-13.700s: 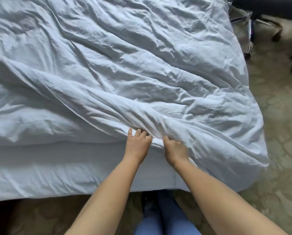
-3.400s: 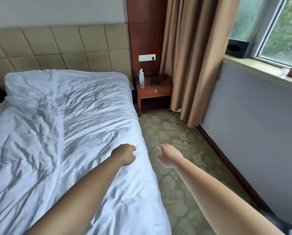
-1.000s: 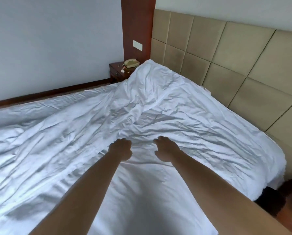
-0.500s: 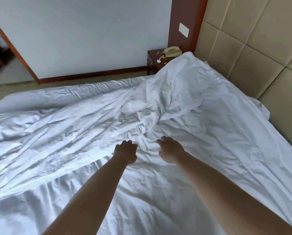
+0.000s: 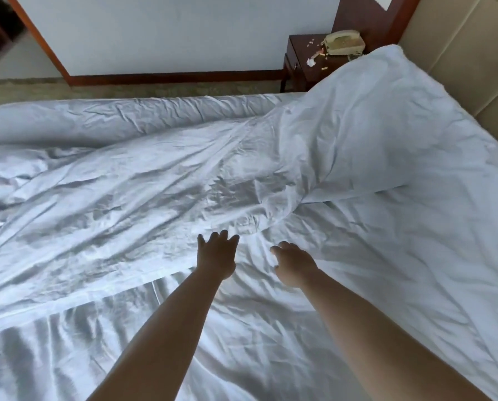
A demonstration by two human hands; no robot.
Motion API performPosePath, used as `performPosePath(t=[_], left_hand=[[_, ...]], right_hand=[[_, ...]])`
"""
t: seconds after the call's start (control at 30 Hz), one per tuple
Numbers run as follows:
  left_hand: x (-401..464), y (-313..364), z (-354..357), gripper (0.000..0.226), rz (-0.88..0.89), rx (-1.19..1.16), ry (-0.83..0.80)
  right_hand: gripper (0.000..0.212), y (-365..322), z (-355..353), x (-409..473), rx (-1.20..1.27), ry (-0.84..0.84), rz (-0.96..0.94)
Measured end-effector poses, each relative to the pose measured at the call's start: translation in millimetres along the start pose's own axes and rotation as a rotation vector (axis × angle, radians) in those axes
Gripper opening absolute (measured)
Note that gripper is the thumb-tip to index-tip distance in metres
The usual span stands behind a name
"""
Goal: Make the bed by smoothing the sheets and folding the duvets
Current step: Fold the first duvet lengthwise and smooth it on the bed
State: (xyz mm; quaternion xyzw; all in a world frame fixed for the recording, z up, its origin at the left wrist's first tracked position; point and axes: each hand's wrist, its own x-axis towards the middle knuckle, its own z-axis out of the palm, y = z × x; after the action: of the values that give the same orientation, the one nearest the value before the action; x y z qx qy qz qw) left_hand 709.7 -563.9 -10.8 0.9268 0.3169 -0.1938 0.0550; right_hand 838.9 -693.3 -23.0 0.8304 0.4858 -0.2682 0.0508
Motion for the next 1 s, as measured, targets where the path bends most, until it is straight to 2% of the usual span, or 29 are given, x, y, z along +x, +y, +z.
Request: performPosePath(t=[0.13,0.2,0.3,0.4,0.5,0.57,0.63,0.7,0.73,0.8,0.9,1.0], left_hand=[[42,-12,22,0.073,0.008,0.054,0.075],[60,-15,32,0.083,0.007,0.09,0.05],[87,-17,48,0.095,0.008,0.148,-0.001],[110,-19,56,0.096,-0.011,0.185,-0.017],[129,-22,56,0.093,-0.017,0.207,-0.003],[143,-27,53,0.087,0.002,0.196,0.15],[154,-35,50,0.073,0.094,0.225,0.319],[158,-45,50,0.052,0.147,0.19,0.416],[157,-49,48,0.052,0.155,0.162,0.463],[147,-46,28,0.048,0.118,0.06,0.438],[131,-39,16,0.047,0.1,-0.136,0.222],[111,-38,5,0.05,0.119,-0.259,0.105]], right_hand=[[0.041,9,19,42,-0.071,-0.022,-0.026],[0.045,13,26,61,-0.113,0.041,-0.052],[0.062,16,35,90,-0.134,0.196,-0.107],[0.077,21,38,124,-0.174,0.303,-0.145],[0.078,23,33,153,-0.259,0.324,-0.13],[0.079,23,28,168,-0.306,0.323,-0.125],[0.084,22,26,178,-0.33,0.32,-0.124],[0.091,20,22,186,-0.345,0.356,-0.123],[0.092,18,18,189,-0.346,0.4,-0.122],[0.078,12,11,195,-0.363,0.534,-0.14],[0.043,7,2,197,-0.4,0.736,-0.169],[0.023,10,-3,183,-0.283,0.8,-0.164]])
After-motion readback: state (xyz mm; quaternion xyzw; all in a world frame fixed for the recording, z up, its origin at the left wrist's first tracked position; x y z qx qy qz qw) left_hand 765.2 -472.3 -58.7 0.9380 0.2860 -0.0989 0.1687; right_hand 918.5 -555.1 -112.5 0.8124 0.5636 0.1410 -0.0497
